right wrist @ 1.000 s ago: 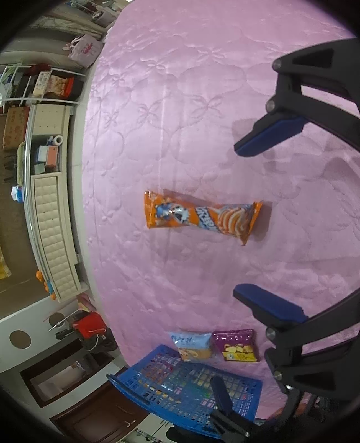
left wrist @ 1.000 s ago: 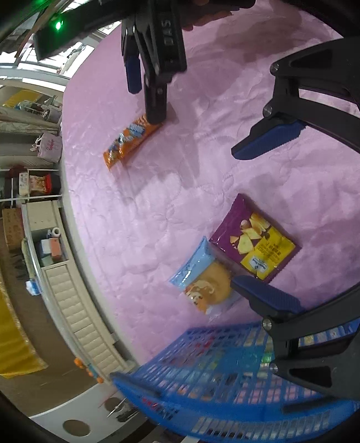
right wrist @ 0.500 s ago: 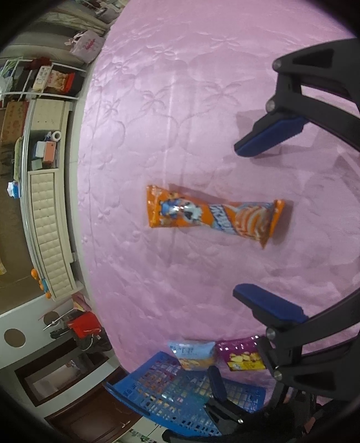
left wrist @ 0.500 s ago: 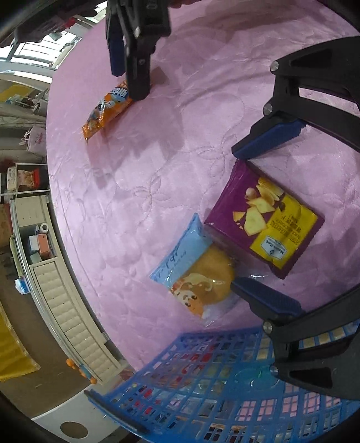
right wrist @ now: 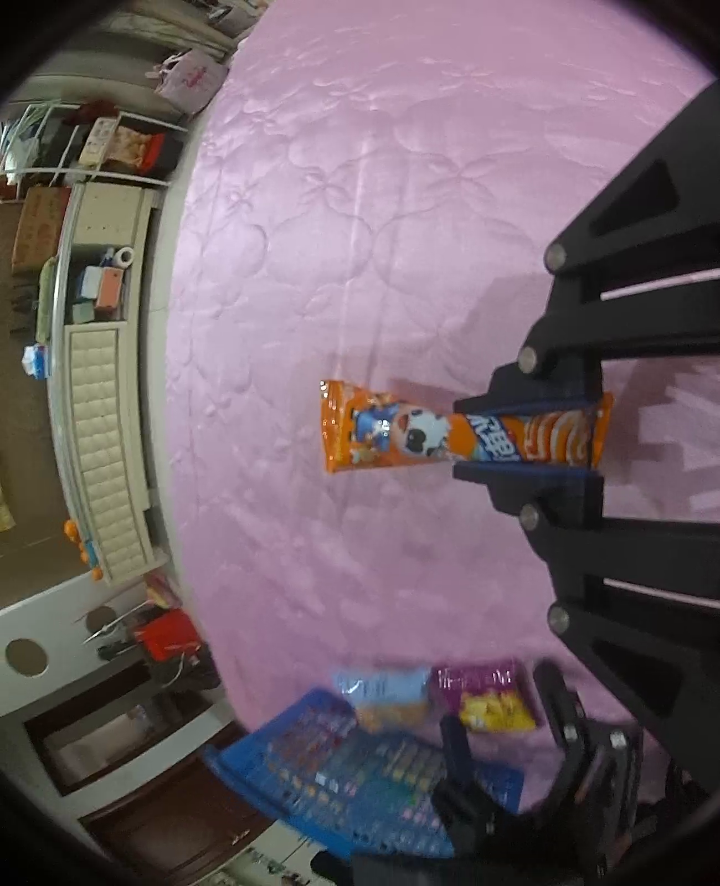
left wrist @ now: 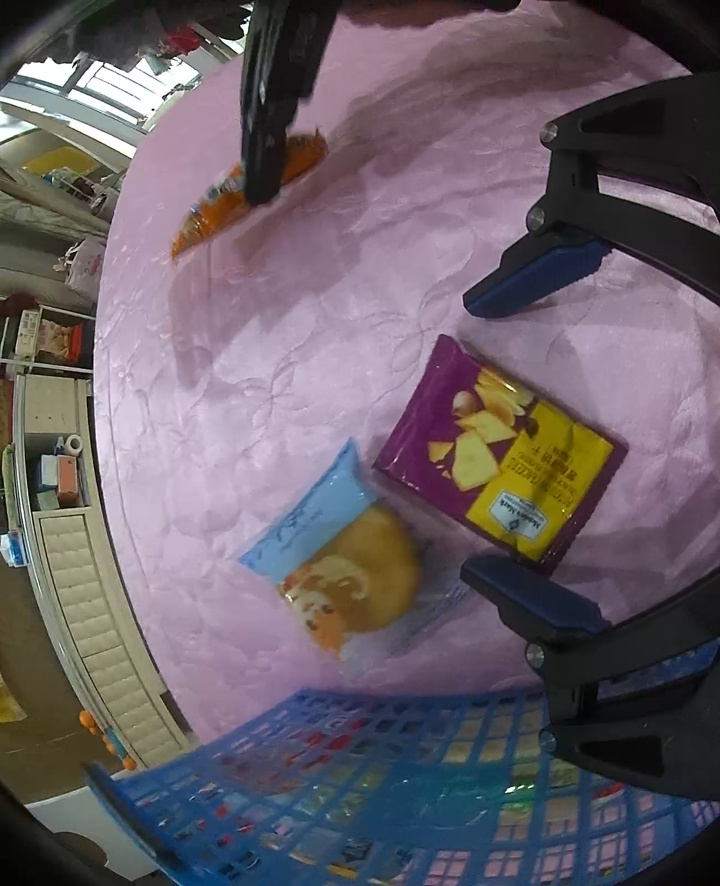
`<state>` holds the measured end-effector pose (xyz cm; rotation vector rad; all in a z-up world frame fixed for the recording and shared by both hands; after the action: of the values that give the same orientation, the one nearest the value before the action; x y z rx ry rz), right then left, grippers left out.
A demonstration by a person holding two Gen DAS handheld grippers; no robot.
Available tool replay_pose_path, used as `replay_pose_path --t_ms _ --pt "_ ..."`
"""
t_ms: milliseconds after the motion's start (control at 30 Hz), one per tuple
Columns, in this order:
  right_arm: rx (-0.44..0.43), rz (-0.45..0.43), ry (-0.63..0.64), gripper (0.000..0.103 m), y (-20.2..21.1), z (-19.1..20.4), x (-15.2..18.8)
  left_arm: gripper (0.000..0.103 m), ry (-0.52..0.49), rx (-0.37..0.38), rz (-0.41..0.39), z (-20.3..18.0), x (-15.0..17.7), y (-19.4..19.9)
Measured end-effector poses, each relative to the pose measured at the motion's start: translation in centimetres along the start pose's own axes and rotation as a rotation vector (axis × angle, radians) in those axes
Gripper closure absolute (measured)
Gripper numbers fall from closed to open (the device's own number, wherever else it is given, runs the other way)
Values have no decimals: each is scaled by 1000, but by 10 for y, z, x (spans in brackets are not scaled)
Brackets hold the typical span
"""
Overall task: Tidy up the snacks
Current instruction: 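Lift the orange stick snack with the right tool while the left tool grasps the purple chips bag, then carry the stick snack and chips bag over the blue basket and release both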
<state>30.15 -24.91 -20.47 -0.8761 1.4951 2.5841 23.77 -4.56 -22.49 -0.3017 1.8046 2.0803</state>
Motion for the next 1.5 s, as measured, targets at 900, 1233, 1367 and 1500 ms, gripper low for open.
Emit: replay_pose_path --t_ms 900,1233,1367,1500 --pt "-43 -59 4 85 42 25 35 42 -5 -10 56 -20 -19 -2" --pt "-56 -6 5 85 32 36 41 59 14 13 30 -24 -13 18" --pt "-28 -11 39 85 46 52 38 59 18 25 -44 -19 -11 53" --pt "-41 -43 59 85 72 75 32 59 39 48 -128 -9 -11 94"
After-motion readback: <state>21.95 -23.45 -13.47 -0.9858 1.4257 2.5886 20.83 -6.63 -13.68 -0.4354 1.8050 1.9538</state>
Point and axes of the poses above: each gripper's, at about its wrist camera, not at the fingertips, and y roughly against the way its jaws point, z to its left, x to its underside, the point moved 2 cm from there along -y, roughly the way its jaws point, and after that the axes turned 11 degrees about -x, right-handed, at the moved point
